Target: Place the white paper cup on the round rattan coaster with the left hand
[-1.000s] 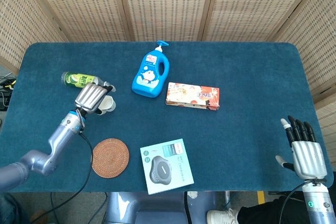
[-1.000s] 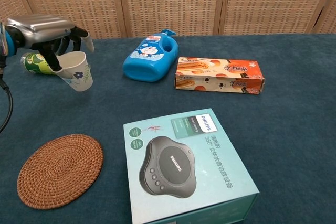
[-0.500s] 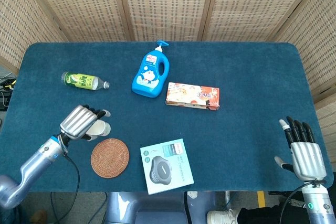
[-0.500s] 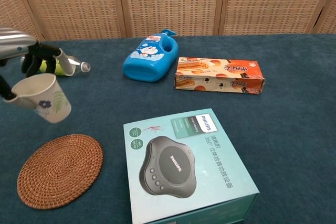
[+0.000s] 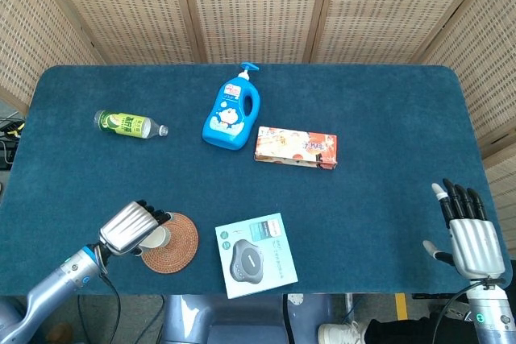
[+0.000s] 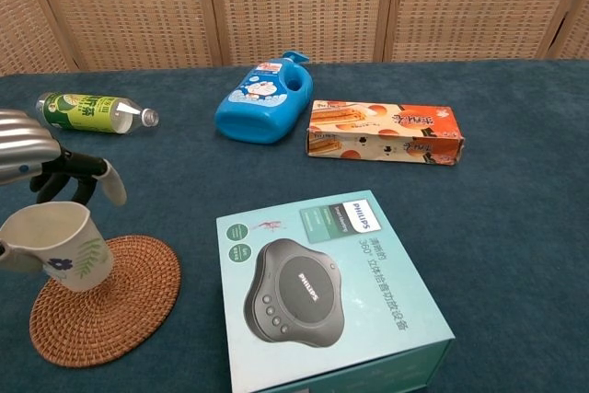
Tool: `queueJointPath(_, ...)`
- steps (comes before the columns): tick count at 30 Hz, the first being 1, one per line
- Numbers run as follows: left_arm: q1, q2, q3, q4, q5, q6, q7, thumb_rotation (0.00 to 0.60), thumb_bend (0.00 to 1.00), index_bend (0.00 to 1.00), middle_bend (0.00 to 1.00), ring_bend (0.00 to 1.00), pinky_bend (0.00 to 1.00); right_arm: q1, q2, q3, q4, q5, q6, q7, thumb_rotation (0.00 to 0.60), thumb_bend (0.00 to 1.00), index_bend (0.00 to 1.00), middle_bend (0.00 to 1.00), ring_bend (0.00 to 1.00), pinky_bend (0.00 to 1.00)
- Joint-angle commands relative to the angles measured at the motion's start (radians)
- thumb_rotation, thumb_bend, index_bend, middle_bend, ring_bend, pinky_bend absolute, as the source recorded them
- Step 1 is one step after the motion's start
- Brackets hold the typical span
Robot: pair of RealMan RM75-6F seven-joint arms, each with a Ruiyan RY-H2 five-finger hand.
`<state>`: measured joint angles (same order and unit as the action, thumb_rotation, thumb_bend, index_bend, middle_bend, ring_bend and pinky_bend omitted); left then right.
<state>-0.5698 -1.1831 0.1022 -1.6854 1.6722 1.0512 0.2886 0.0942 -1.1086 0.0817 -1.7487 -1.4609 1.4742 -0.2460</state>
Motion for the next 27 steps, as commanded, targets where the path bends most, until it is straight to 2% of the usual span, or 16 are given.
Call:
queueJointPath(1,-0.006,-0.009,0.007,-0.002,0.013,-0.017,0.007,0.6,0.0,0.32,0.51,0.55,0.51,0.0,0.001,0.0,0.0,0.001,0.0,0.002,0.6,0.0,0.02,0.0,0.0,0.0)
queueJointPath(11,-0.015,-0.045,0.001,-0.01,-0.006,-0.06,0.06,0.6,0.0,0.32,0.5,0.54,0.51,-0.002,0.003,0.002,0.0,0.003,0.004,0.005,0.6,0.0,0.02,0.0,0.0,0.0)
queueJointPath(14,-0.016,-0.043,0.001,-0.012,-0.008,-0.065,0.068,0.6,0.0,0.23,0.37,0.38,0.43,-0.002,0.004,0.001,-0.001,0.003,0.004,0.006,0.6,0.0,0.02,0.0,0.0,0.0)
queueJointPath(16,-0.017,-0.041,0.003,-0.013,-0.003,-0.065,0.07,0.6,0.0,0.09,0.21,0.2,0.34,-0.003,0.005,0.001,-0.002,0.001,0.005,0.007,0.6,0.0,0.02,0.0,0.0,0.0)
queueJointPath(19,-0.014,-0.036,0.002,-0.016,0.004,-0.053,0.062,0.6,0.0,0.0,0.05,0.06,0.26,-0.004,0.006,0.001,-0.003,0.0,0.008,0.011,0.6,0.0,0.02,0.0,0.0,0.0)
queueJointPath(22,-0.009,-0.019,0.004,-0.027,0.017,-0.033,0.05,0.6,0.0,0.0,0.0,0.0,0.22,-0.006,0.008,0.001,-0.004,-0.001,0.011,0.013,0.6,0.0,0.02,0.0,0.0,0.0)
queueJointPath(27,0.01,0.034,0.012,-0.056,0.033,0.008,0.055,0.6,0.0,0.0,0.0,0.0,0.12,-0.006,0.009,0.001,-0.007,-0.006,0.013,0.015,0.6,0.0,0.02,0.0,0.0,0.0)
